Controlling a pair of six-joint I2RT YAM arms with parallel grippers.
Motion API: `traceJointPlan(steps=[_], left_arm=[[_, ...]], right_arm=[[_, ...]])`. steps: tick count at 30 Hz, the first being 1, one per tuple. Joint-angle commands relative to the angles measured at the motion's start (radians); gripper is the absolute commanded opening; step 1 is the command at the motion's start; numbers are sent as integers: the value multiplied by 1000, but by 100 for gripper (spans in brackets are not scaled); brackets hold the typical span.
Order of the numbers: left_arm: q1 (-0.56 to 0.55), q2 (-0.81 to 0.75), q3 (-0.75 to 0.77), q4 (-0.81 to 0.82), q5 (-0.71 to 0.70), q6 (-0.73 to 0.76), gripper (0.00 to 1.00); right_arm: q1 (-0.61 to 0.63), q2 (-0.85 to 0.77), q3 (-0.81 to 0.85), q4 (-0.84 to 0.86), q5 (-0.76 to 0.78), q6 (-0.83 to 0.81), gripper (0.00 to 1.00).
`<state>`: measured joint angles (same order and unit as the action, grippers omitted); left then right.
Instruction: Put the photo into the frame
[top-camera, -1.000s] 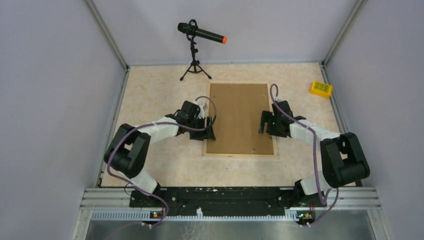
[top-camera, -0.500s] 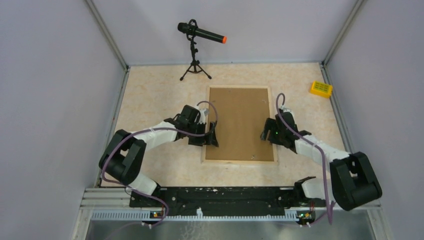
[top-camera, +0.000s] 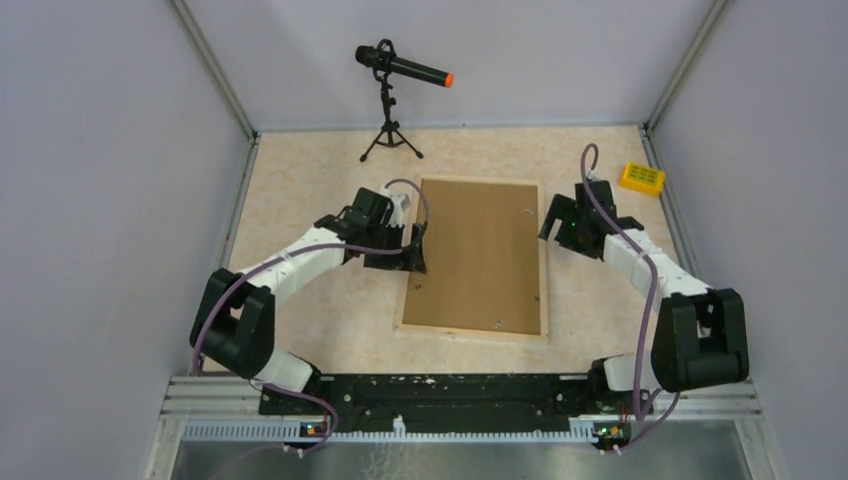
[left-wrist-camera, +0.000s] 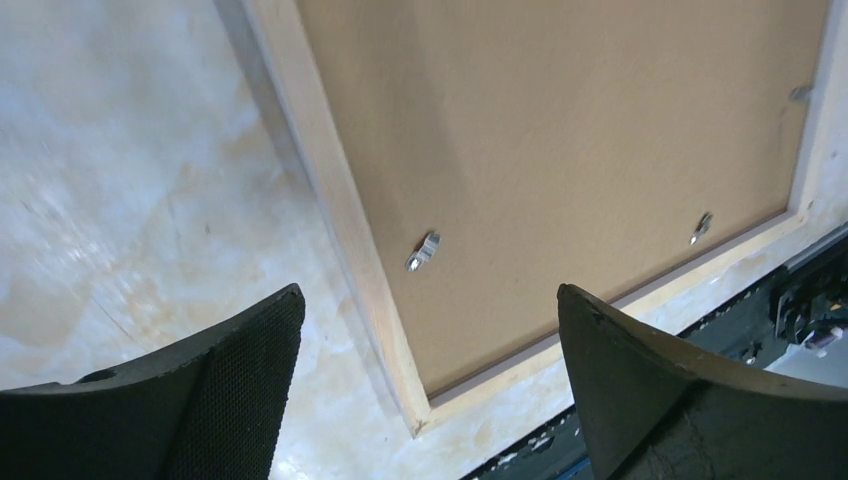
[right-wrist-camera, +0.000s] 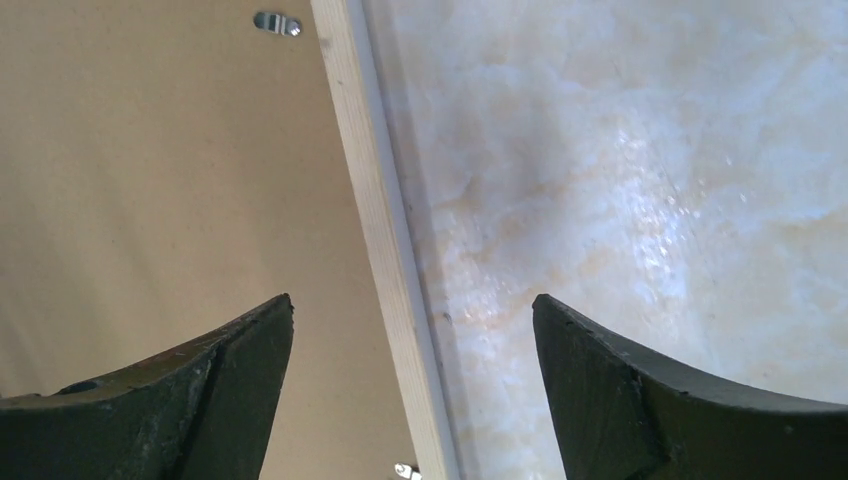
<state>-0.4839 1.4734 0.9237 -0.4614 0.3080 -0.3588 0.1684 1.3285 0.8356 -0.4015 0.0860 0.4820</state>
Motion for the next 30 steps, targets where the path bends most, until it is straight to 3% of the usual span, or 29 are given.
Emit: traceJointPlan(steps=[1,7,13,16,21,26,30], left_arm=[[4,76,153,-58,-11,105,99],[36,189,176,-38,75,112,99],[60,206,161,-29,108,134,99],[62,196,156,-24,106,133,99],[66,183,141,-15,108,135,99],[75,183,142,-9,121,132,99],[82,181,136,8,157,125,99]], right_arm=[[-7,131,94,40,-82,5,86],[-7,350,292,41,-31,-44,77],[-7,546,482,9,-7,-41,75],[-7,616,550,-13,19,-55,67],[-6,658,569,3,-21,-92,63],[-3,665,548,7,40,-110,63],[5,702,552,18,83,-112,52]])
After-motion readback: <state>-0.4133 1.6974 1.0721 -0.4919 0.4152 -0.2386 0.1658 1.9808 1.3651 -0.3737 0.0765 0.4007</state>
